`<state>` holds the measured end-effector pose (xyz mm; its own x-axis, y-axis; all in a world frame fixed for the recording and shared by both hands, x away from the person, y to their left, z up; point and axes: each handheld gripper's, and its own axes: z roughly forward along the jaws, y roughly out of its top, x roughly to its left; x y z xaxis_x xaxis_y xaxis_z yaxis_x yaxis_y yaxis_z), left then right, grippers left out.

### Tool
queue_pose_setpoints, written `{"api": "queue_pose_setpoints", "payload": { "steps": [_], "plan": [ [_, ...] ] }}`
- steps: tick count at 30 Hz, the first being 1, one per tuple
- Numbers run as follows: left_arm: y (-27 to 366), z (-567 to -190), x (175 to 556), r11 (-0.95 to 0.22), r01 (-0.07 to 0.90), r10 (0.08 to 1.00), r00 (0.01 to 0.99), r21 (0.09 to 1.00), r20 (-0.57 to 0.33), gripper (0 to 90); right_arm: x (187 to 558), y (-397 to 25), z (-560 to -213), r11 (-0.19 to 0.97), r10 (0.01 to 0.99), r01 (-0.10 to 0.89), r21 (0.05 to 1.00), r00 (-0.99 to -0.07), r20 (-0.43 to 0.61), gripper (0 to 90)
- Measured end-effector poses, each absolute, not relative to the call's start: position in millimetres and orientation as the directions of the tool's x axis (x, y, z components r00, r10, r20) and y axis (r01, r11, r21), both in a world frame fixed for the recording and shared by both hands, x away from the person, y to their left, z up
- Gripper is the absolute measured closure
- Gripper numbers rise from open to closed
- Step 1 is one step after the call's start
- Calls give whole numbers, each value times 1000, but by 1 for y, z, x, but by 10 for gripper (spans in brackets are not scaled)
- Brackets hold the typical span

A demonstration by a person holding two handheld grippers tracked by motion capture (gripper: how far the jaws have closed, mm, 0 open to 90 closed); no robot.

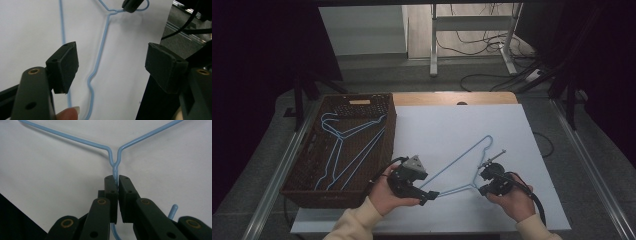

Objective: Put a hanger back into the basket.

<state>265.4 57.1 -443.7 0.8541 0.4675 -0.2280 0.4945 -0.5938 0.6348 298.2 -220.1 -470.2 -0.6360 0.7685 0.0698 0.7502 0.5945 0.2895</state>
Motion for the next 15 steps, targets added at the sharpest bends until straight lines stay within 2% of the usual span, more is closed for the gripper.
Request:
{"api": "queue_pose_setpoints", "payload": {
  "steps": [15],
  "plan": [
    [14,-490,285,-634,535,467,840,559,-276,315,296,-219,-465,597,763,743,302,-643,72,860]
  ]
}}
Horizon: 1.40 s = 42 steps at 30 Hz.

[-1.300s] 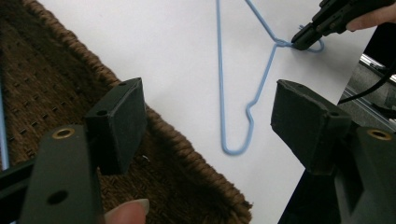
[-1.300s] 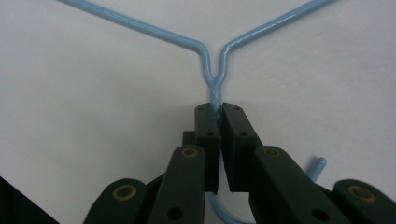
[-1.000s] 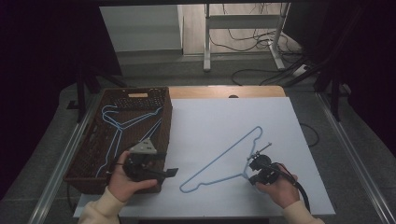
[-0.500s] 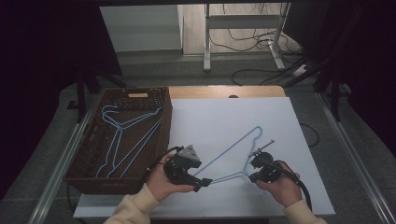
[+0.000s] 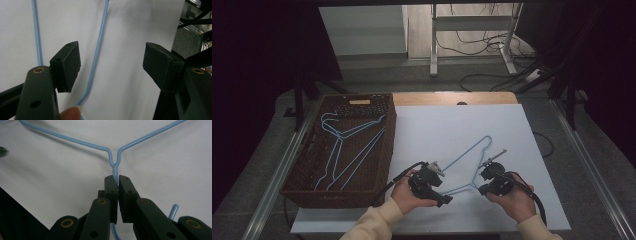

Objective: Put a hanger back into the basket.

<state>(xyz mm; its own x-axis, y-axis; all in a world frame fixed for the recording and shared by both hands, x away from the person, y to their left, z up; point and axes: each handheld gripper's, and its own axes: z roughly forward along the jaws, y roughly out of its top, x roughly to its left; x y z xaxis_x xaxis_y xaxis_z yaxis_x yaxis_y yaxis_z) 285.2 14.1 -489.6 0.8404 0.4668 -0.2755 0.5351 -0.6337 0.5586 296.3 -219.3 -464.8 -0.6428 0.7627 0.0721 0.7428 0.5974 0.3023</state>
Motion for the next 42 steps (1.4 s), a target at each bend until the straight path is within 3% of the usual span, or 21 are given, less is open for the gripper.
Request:
{"api": "queue_pose_setpoints", "payload": {
  "steps": [10,23,31,36,42],
  "plan": [
    [4,-508,300,-622,555,496,825,553,-271,415,295,-218,-462,600,757,737,311,-649,76,859],
    [-6,-515,302,-651,535,465,842,538,-275,816,293,-214,-456,610,747,723,326,-662,71,859],
    [-5,-510,303,-661,534,435,845,528,-310,864,293,-215,-450,609,739,696,381,-672,48,844],
    [2,-504,306,-649,540,439,841,535,-316,867,289,-227,-433,521,746,633,572,-663,55,594],
    [17,-488,310,-588,563,453,824,580,-341,868,280,-256,-410,362,781,514,778,-622,48,458]
  ]
}}
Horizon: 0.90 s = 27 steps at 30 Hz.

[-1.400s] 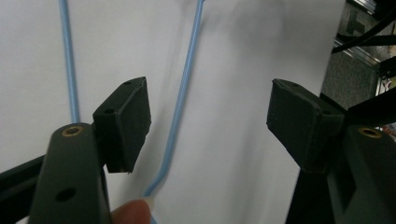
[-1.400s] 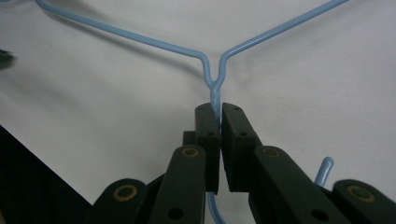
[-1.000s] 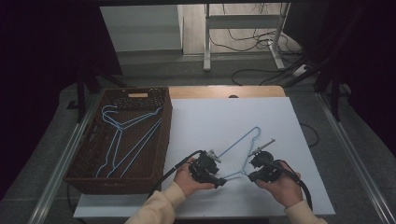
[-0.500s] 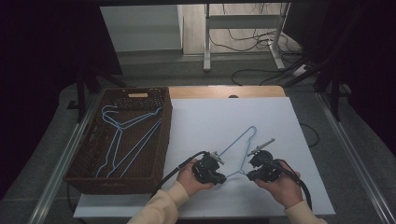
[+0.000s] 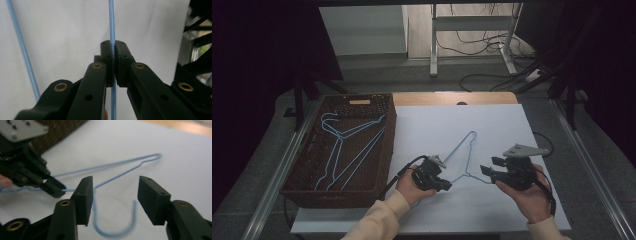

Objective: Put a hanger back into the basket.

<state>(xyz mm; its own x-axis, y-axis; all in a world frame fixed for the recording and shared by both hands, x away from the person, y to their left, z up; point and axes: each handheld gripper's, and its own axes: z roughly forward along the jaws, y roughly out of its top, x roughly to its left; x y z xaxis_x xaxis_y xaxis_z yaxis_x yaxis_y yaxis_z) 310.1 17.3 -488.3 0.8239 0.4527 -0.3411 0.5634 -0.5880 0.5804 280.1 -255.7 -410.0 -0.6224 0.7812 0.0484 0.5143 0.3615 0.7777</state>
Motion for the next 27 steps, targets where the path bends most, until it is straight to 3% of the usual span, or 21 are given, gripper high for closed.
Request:
{"api": "queue_pose_setpoints", "payload": {
  "steps": [11,27],
  "plan": [
    [37,-458,310,-519,568,459,816,639,-352,869,279,-305,-413,156,819,512,845,-545,179,426],
    [75,-402,301,-461,541,428,830,704,-358,871,286,-305,-433,202,813,554,808,-554,177,425]
  ]
}}
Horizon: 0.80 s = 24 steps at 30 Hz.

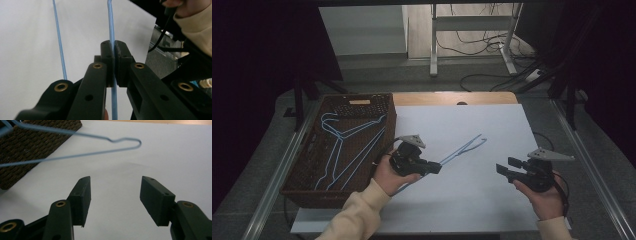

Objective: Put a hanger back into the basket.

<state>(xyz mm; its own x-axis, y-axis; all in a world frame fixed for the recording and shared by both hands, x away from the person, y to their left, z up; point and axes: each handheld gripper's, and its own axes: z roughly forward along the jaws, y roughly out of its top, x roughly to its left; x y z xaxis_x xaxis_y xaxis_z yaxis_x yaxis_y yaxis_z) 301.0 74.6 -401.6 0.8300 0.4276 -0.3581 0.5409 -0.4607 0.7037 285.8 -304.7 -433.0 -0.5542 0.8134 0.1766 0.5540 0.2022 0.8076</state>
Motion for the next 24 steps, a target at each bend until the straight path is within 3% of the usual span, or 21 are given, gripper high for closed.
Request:
{"api": "queue_pose_setpoints", "payload": {
  "steps": [24],
  "plan": [
    [203,-353,286,-229,567,511,762,791,-399,870,290,-295,-442,252,809,574,780,-567,156,431]
  ]
}}
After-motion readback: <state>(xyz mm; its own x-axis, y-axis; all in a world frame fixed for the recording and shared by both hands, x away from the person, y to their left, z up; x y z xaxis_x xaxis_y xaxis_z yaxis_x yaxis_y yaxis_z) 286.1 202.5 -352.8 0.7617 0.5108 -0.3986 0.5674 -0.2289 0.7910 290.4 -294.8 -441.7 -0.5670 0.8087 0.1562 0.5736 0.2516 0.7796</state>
